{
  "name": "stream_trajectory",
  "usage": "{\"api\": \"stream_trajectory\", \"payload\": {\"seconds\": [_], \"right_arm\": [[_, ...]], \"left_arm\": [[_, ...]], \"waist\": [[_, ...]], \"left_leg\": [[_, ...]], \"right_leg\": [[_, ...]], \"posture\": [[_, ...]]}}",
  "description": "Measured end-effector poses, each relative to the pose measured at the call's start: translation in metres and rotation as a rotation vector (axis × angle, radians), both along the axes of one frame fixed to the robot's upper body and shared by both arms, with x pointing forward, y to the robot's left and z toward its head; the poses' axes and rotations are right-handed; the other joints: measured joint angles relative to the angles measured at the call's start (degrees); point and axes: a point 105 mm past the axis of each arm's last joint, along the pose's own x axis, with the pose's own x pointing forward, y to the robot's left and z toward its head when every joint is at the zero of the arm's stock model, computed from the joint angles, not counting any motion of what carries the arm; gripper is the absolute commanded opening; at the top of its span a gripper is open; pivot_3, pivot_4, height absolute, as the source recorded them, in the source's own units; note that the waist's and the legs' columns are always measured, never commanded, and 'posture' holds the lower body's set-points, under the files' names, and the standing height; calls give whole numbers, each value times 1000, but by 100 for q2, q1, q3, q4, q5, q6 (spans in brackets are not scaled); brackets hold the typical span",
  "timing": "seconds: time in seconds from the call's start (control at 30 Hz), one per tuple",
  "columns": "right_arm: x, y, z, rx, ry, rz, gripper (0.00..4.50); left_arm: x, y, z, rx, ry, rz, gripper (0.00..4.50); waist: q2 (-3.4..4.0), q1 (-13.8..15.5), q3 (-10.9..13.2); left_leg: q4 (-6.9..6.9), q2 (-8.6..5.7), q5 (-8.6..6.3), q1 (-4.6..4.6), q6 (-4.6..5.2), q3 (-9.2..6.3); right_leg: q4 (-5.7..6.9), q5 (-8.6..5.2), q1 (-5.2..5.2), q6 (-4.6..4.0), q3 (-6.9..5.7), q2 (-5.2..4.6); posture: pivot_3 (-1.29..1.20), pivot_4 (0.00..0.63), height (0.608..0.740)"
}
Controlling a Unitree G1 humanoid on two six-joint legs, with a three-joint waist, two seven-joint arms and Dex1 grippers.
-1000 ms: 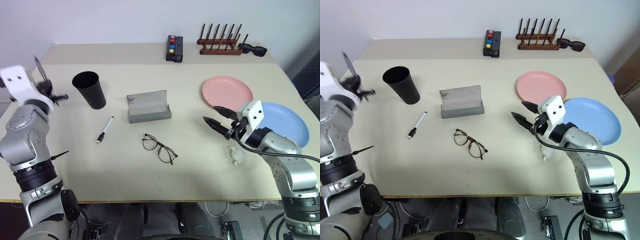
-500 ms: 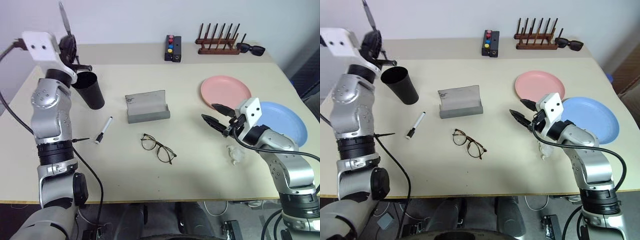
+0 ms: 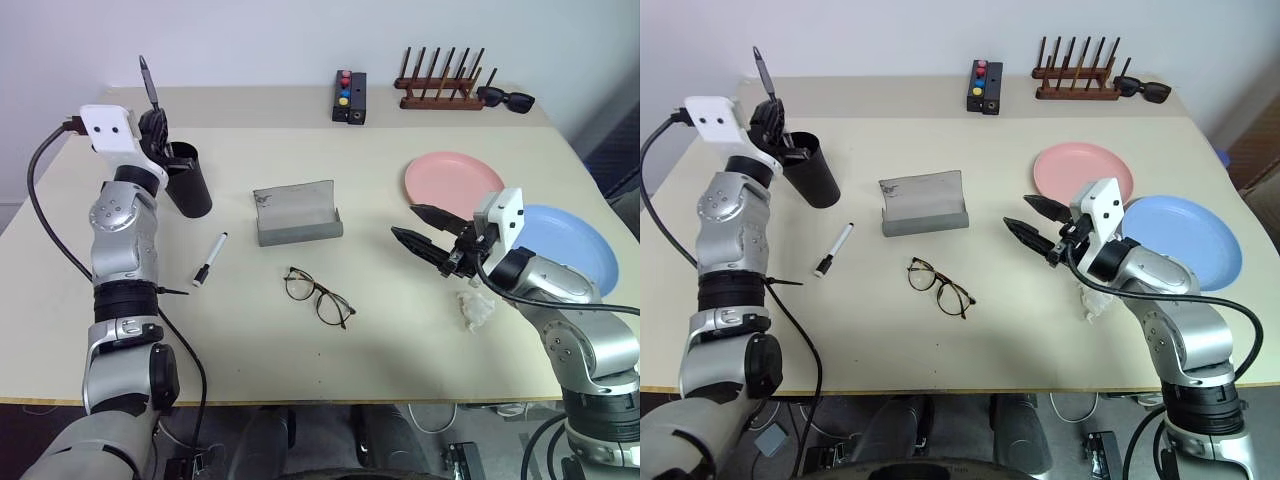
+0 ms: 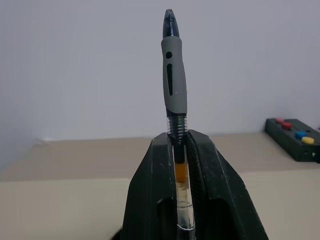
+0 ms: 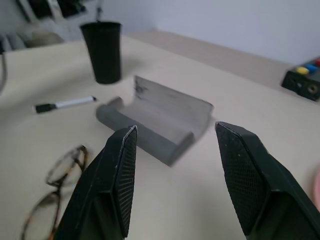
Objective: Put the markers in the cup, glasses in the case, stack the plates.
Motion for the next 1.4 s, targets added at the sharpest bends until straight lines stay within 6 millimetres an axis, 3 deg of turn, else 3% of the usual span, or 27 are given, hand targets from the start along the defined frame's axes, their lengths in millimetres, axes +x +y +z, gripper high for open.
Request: {"api": "stream_trajectory", "payload": {"seconds": [0.67, 0.83, 0.93, 1.23, 1.4], "right_arm": [[-8, 22, 17, 162, 7, 80, 2526], [-8, 23, 16, 159, 12, 86, 2526], [-8, 23, 16, 158, 11, 85, 2526], [-8, 23, 15, 151, 12, 81, 2526], [-8, 23, 14, 147, 13, 79, 2526]], "left_arm": [[-1, -2, -18, 24, 25, 7, 37], [0, 1, -23, 14, 39, 20, 2219], [0, 0, -25, 7, 40, 25, 3814], [0, 2, -22, -10, 31, 38, 3814], [-8, -4, -5, -7, -18, 7, 3814]], "waist": [[0, 5, 0], [0, -7, 0], [0, -7, 0], [0, -6, 0], [0, -9, 0]], "left_leg": [[0, 4, 0, 0, 0, -2], [0, 3, 0, 1, 0, -1], [0, 3, 0, 1, 0, -1], [0, 3, 0, 1, 0, -1], [0, 6, 0, 0, 0, -1]], "right_leg": [[3, 0, 0, 0, 0, 1], [4, 0, 0, 0, 0, 1], [4, 0, 0, 0, 0, 1], [4, 0, 0, 0, 0, 1], [3, 0, -1, 0, 0, 1]], "posture": [[0, 150, 735], [0, 150, 735], [0, 150, 735], [0, 150, 735], [0, 150, 735]]}}
